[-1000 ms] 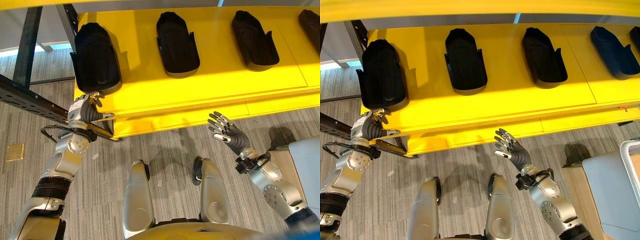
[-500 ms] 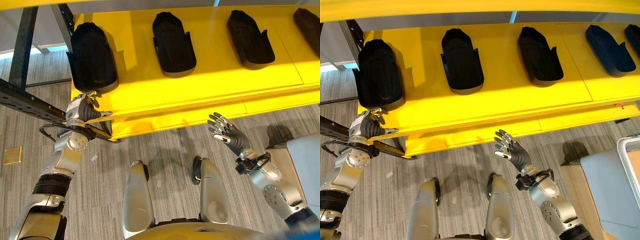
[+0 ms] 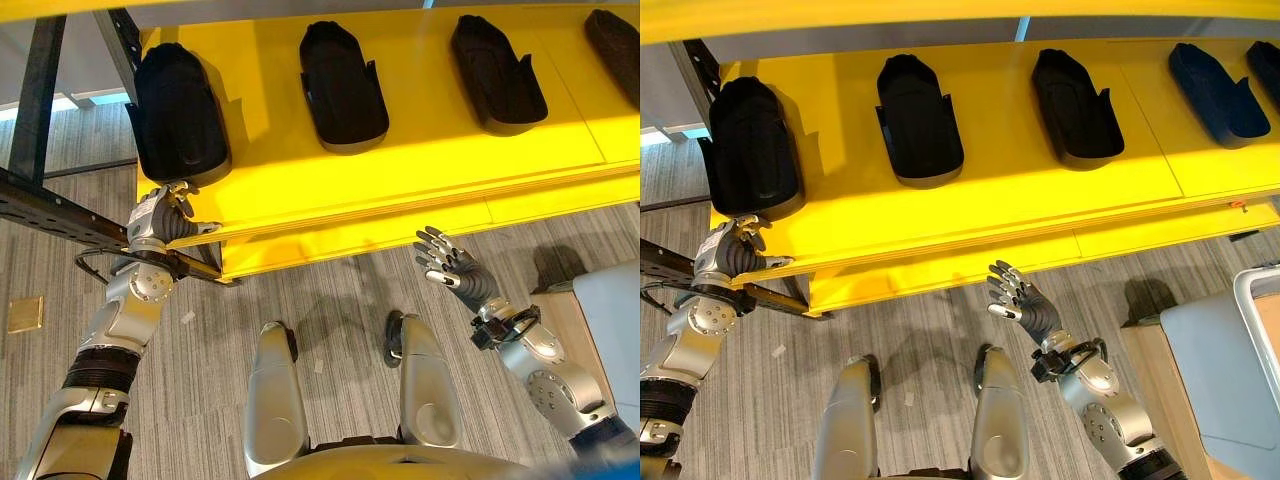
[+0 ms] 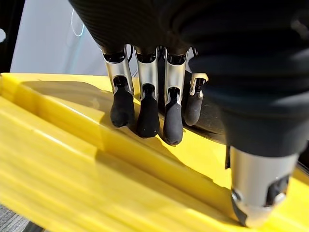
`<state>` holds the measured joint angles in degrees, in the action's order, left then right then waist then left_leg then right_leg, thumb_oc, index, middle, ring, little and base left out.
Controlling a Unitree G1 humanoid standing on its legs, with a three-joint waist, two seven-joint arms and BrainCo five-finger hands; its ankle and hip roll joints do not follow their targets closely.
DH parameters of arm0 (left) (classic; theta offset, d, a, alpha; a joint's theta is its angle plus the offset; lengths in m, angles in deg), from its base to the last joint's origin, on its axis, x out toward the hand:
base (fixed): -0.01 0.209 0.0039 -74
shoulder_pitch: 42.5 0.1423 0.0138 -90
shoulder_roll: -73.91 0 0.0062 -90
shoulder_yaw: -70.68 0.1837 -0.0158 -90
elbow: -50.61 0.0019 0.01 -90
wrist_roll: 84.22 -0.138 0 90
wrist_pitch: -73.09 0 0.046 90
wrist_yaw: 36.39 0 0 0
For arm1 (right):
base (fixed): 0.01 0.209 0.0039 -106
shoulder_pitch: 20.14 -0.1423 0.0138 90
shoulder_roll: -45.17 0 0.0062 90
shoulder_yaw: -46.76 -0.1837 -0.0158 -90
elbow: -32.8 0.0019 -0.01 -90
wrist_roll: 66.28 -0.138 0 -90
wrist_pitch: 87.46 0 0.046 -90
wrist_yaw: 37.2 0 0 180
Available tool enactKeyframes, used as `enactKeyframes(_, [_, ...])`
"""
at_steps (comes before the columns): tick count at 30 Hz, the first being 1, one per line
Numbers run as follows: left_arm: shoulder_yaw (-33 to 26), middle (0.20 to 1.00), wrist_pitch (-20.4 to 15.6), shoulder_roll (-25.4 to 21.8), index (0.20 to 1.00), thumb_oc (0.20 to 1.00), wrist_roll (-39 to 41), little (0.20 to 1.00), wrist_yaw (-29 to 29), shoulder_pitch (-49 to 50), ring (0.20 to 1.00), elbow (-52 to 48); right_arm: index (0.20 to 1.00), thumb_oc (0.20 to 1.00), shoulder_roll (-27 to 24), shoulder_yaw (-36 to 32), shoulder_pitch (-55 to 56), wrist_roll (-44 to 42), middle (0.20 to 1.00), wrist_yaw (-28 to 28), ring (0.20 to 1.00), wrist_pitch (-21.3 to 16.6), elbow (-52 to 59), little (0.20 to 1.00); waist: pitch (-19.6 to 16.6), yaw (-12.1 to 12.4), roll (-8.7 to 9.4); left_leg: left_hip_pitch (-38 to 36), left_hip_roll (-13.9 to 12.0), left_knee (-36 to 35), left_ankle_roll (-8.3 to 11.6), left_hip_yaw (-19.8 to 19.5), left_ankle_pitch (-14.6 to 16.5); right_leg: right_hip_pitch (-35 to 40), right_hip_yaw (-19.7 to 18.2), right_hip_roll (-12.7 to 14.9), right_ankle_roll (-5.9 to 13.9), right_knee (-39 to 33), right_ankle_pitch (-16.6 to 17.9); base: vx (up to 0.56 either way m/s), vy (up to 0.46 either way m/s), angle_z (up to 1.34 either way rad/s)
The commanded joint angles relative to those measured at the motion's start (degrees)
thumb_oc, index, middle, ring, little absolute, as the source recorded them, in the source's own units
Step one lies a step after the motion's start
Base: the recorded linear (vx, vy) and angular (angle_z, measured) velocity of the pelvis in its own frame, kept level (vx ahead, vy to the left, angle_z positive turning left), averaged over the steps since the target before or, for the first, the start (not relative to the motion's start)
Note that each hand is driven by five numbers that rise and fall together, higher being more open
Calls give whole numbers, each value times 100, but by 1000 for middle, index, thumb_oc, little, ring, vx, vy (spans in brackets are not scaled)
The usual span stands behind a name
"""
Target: Move parts from the plastic box to the shelf.
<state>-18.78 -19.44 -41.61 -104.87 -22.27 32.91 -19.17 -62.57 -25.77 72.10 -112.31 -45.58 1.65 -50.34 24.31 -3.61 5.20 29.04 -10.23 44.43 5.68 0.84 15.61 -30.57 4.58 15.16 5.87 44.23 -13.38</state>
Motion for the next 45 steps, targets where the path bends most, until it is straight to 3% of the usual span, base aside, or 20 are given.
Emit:
enactKeyframes(1, [-69,1000,62,-351,1000,1000,102,1000,103,-15,1000,314,1000,1000,126,-39,47,-174,1000,-104,1000,-156,64,1000,-227,76,1,73,-69,-461,-66,94,-577,215,-260,182,200,-236,153,0,0,0])
enactKeyframes(45, [-313,1000,139,-1405,1000,1000,200,1000,237,-799,1000,680,1000,1000,45,-209,293,-120,1000,-348,1000,-89,40,1000,-283,-19,-26,129,-92,-380,-44,95,-572,167,-291,164,231,-192,114,1,0,0])
